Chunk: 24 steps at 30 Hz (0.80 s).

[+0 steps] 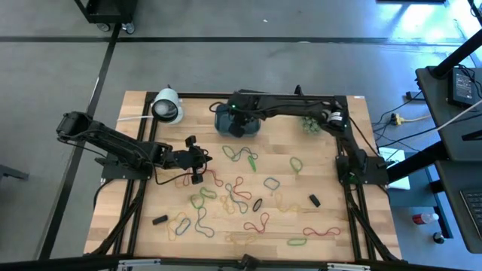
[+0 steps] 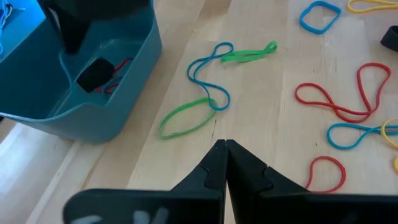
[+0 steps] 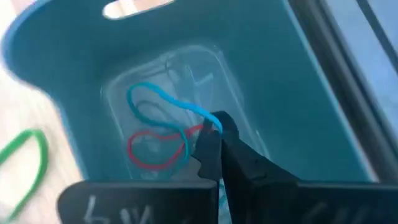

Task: Pick and place rubber bands into bin
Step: Put the blue rubber band into the blue bin, then put the yellow rubber band into the blue bin

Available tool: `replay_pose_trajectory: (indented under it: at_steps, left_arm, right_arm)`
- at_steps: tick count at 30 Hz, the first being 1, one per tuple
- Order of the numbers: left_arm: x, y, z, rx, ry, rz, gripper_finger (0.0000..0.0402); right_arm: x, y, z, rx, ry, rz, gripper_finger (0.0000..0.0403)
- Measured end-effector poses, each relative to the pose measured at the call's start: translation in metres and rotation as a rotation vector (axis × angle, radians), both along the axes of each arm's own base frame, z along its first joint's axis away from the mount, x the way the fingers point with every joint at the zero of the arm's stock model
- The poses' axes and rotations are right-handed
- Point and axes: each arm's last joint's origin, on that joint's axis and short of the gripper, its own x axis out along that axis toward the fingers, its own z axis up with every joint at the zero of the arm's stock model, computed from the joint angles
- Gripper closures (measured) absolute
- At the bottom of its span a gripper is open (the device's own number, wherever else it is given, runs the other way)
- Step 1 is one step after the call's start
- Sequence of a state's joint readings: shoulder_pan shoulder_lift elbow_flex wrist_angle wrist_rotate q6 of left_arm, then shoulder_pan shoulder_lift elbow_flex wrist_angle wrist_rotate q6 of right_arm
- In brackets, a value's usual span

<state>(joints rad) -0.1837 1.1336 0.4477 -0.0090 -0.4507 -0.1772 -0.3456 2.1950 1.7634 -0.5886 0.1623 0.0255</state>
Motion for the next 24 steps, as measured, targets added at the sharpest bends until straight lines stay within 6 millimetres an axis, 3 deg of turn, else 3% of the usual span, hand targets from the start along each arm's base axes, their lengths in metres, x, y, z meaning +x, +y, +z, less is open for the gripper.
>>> replay_pose_trajectory:
  at_steps: [16,20,24]
  left_arm:
    - [0.0,0.0,0.0,0.0,-0.001,0.001,0.04]
    - [0.0,0.0,0.0,-0.001,-0.001,0.001,0.0399]
    - [0.0,0.0,0.0,-0.004,-0.003,0.003,0.0397]
  right_arm:
    - [-0.004,0.0,-0.008,0.023,0.068,0.001,0.0283]
    - [-0.009,0.002,0.006,-0.004,0.076,0.048,0.0286]
    - [-0.016,0.009,0.033,-0.029,0.027,0.064,0.0331]
